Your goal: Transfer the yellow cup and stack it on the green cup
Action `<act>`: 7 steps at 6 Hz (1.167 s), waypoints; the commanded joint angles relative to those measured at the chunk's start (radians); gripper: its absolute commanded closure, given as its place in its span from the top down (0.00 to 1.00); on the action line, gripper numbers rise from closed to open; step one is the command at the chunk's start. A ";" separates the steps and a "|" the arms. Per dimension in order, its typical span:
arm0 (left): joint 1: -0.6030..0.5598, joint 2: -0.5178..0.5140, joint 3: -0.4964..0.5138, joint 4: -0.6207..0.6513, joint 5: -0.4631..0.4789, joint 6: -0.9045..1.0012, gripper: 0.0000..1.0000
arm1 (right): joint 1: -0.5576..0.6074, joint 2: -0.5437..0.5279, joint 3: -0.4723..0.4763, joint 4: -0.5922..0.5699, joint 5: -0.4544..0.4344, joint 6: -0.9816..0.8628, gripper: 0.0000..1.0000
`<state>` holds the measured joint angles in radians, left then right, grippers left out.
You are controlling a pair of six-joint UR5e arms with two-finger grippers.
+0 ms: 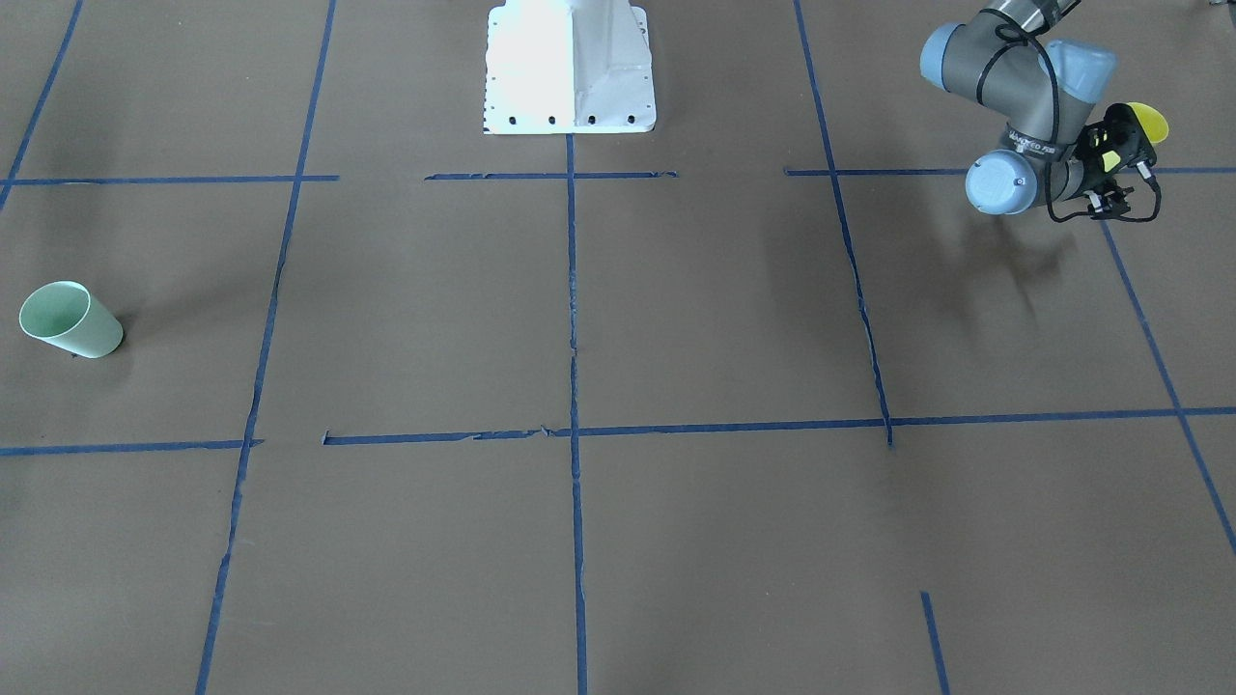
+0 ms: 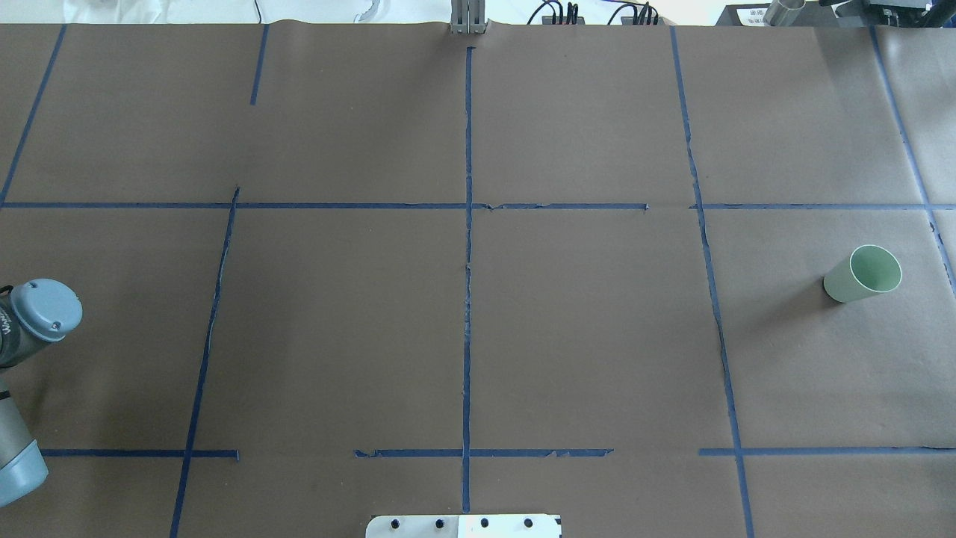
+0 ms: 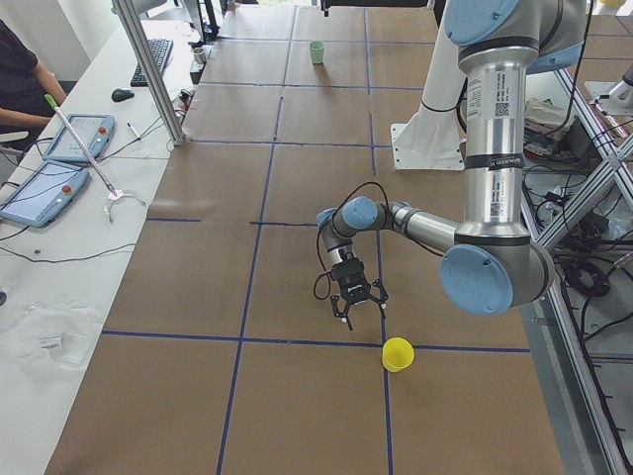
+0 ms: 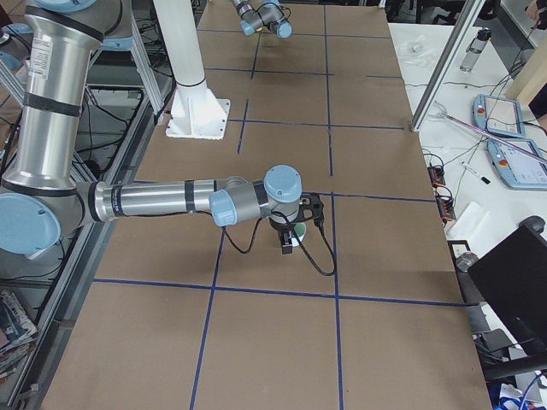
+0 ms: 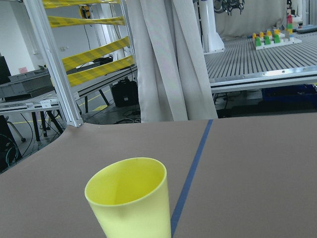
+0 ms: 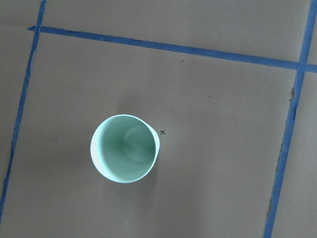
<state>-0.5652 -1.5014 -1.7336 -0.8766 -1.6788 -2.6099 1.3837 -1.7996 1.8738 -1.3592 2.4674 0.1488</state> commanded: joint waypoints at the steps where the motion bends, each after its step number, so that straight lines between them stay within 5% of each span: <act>1: 0.069 0.018 0.014 0.010 -0.008 -0.067 1.00 | 0.000 -0.001 0.001 0.000 0.008 0.002 1.00; 7: 0.093 0.047 0.126 -0.058 -0.061 -0.111 1.00 | -0.012 -0.006 -0.001 0.000 0.010 0.000 1.00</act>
<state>-0.4713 -1.4712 -1.6209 -0.9260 -1.7393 -2.7225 1.3740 -1.8055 1.8717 -1.3592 2.4773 0.1491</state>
